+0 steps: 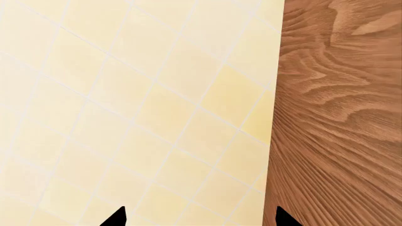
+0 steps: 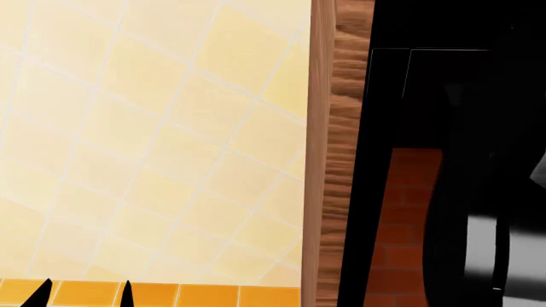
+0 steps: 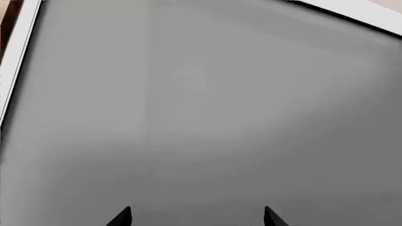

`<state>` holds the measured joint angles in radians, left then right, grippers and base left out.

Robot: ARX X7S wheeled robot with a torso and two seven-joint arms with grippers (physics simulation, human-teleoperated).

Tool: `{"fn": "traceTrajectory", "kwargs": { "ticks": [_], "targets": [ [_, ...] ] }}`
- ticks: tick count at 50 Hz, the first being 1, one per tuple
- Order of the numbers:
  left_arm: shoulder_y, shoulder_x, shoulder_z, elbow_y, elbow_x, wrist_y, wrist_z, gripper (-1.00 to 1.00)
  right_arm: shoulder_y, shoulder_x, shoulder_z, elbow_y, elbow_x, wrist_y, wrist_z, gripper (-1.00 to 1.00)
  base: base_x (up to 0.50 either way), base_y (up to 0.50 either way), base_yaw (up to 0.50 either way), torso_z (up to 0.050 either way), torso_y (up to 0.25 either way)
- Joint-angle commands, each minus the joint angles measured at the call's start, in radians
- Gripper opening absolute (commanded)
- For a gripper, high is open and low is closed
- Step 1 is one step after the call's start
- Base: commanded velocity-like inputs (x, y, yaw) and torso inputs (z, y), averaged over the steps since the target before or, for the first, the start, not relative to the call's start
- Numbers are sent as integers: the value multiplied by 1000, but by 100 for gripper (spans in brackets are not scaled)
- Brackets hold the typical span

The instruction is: Close the microwave door

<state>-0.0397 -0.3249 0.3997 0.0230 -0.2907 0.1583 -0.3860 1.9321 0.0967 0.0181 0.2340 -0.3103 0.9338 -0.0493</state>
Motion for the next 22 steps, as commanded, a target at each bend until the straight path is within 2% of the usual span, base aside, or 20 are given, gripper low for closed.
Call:
{"fn": "traceTrajectory", "kwargs": {
  "ticks": [1, 8, 22],
  "targets": [
    [0, -2, 3, 3, 0, -1, -4, 100, 31, 13, 33, 50, 28, 10, 11, 100, 0, 0, 0, 0, 0],
    [-3, -2, 3, 0, -1, -1, -4, 100, 58, 17, 54, 74, 48, 16, 13, 100, 0, 0, 0, 0, 0],
    [0, -5, 6, 0, -1, 4, -8, 100, 84, 23, 9, 115, 48, 7, 10, 100, 0, 0, 0, 0, 0]
  ]
}}
